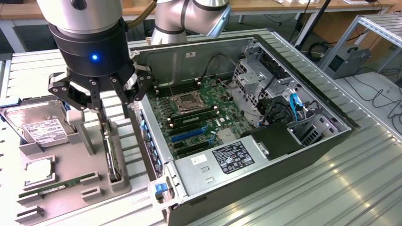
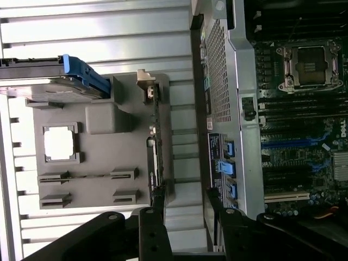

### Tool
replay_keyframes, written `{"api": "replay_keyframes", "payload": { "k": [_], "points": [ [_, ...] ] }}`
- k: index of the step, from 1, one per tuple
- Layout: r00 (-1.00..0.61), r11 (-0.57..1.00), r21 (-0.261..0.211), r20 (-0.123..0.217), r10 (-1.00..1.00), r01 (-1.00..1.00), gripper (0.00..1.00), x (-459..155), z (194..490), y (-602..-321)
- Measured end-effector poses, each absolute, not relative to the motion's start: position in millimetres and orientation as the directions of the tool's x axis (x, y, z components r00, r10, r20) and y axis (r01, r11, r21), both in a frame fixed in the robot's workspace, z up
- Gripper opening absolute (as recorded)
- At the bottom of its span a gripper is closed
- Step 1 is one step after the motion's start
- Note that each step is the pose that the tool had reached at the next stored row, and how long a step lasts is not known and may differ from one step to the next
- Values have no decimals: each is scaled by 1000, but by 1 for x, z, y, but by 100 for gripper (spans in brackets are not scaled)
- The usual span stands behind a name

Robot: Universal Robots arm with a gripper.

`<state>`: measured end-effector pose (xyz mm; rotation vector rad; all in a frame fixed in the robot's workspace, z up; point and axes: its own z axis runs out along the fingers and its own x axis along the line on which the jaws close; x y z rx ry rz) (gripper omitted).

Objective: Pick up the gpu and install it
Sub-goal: 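Pick up the gpu and move the gpu toward the slot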

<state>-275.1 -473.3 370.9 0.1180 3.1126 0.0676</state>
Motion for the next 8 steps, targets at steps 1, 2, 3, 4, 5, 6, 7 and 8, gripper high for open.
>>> {"api": "replay_keyframes", "payload": {
  "k": [1,2,3,4,5,6,7,8],
  "points": [
    [-997,996,44,-24,76,75,42,-275,371,-473],
    [-997,996,44,-24,76,75,42,-275,370,-473],
    [-997,996,44,-24,76,75,42,-276,370,-473],
    [-997,996,44,-24,76,75,42,-276,370,-473],
    [-997,996,44,-24,76,75,42,-276,369,-473],
    [-997,996,44,-24,76,75,42,-276,369,-473],
    [-997,996,44,-24,76,75,42,-276,369,-473],
    [-997,996,44,-24,76,75,42,-276,368,-473]
  ]
}}
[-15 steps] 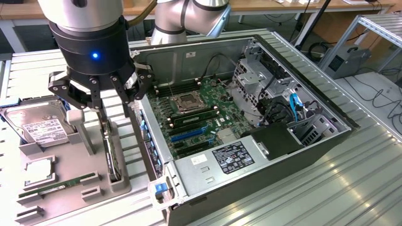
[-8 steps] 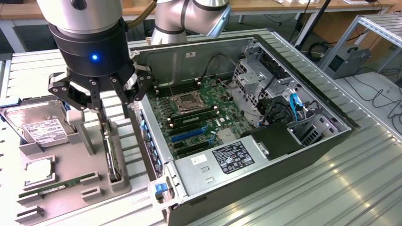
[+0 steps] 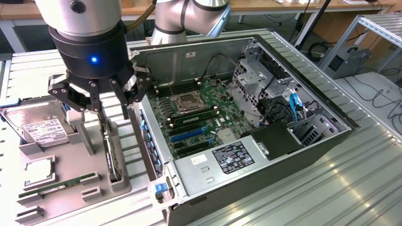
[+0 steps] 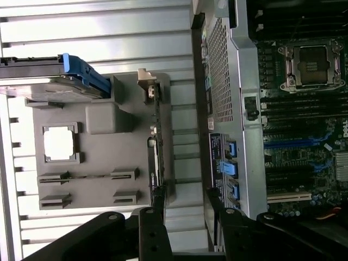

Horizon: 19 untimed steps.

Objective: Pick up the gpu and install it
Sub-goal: 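Pick up the gpu and move the gpu toward the slot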

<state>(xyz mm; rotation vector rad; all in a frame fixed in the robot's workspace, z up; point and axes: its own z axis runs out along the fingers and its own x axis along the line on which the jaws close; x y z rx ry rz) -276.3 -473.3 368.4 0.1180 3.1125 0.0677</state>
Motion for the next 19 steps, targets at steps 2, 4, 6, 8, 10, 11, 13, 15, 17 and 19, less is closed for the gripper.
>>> {"api": "replay_keyframes", "payload": {
  "k": [2,4,6,8,10,11,13,15,17,19],
  "points": [
    [-997,996,44,-24,76,75,42,-277,368,-473],
    [-997,996,44,-24,76,75,42,-277,367,-473],
    [-997,996,44,-24,76,75,42,-277,367,-473],
    [-997,996,44,-24,76,75,42,-278,366,-473],
    [-997,996,44,-24,76,75,42,-278,365,-473],
    [-997,996,44,-24,76,75,42,-278,365,-473],
    [-997,996,44,-24,76,75,42,-278,364,-473],
    [-997,996,44,-24,76,75,42,-279,364,-473],
    [-997,996,44,-24,76,75,42,-279,363,-473],
    [-997,996,44,-24,76,75,42,-279,362,-473]
  ]
}}
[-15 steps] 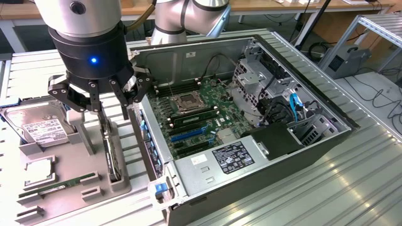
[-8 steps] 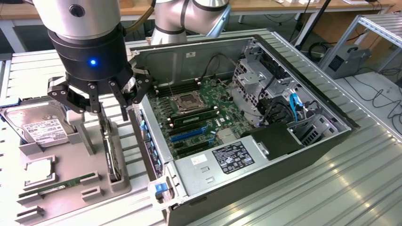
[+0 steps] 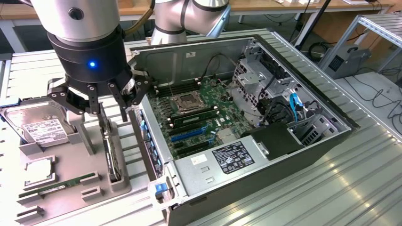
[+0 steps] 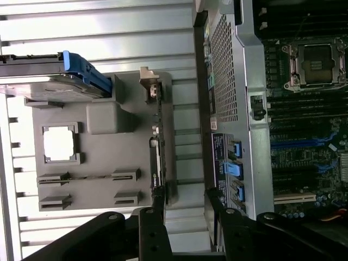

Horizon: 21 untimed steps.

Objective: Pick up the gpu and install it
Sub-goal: 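Pick up the gpu and move the gpu toward the slot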

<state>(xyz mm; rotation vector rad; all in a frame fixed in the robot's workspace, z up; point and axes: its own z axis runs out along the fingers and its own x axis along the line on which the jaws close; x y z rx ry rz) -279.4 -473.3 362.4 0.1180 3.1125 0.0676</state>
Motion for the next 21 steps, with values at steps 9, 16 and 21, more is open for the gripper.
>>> {"api": "replay_keyframes", "payload": {
  "k": [9,16,21],
  "points": [
    [-997,996,44,-24,76,75,42,-281,360,-473],
    [-997,996,44,-24,76,75,42,-281,357,-473],
    [-997,996,44,-24,76,75,42,-281,354,-473]
  ]
}}
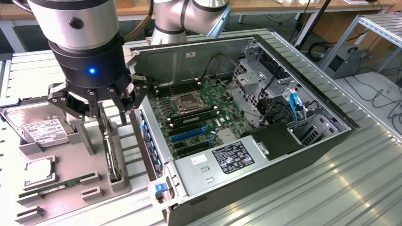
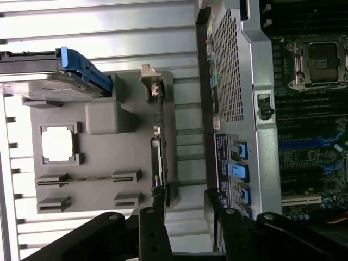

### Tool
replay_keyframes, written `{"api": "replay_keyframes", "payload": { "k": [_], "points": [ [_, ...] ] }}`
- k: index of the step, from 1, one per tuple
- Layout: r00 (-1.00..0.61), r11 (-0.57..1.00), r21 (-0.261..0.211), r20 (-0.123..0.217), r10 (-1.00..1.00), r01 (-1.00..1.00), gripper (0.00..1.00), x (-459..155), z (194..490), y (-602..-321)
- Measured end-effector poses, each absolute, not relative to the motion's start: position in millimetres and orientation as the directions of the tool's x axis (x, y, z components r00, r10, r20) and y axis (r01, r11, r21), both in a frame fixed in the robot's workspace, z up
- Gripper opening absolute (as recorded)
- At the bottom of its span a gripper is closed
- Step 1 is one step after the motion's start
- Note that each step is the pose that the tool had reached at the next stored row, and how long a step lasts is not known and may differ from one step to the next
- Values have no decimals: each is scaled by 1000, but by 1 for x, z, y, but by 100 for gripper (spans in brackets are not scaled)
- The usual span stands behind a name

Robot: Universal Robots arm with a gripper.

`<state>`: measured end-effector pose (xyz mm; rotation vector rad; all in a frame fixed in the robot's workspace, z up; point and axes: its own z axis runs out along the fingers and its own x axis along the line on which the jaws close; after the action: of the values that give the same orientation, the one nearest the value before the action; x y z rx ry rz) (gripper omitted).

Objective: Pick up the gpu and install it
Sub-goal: 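Pick up the gpu and move the gpu toward the slot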

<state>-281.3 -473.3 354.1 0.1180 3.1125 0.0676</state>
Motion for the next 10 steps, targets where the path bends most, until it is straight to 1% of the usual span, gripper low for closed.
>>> {"api": "replay_keyframes", "payload": {
  "k": [10],
  "points": [
    [-997,996,44,-24,76,75,42,-281,350,-473]
  ]
}}
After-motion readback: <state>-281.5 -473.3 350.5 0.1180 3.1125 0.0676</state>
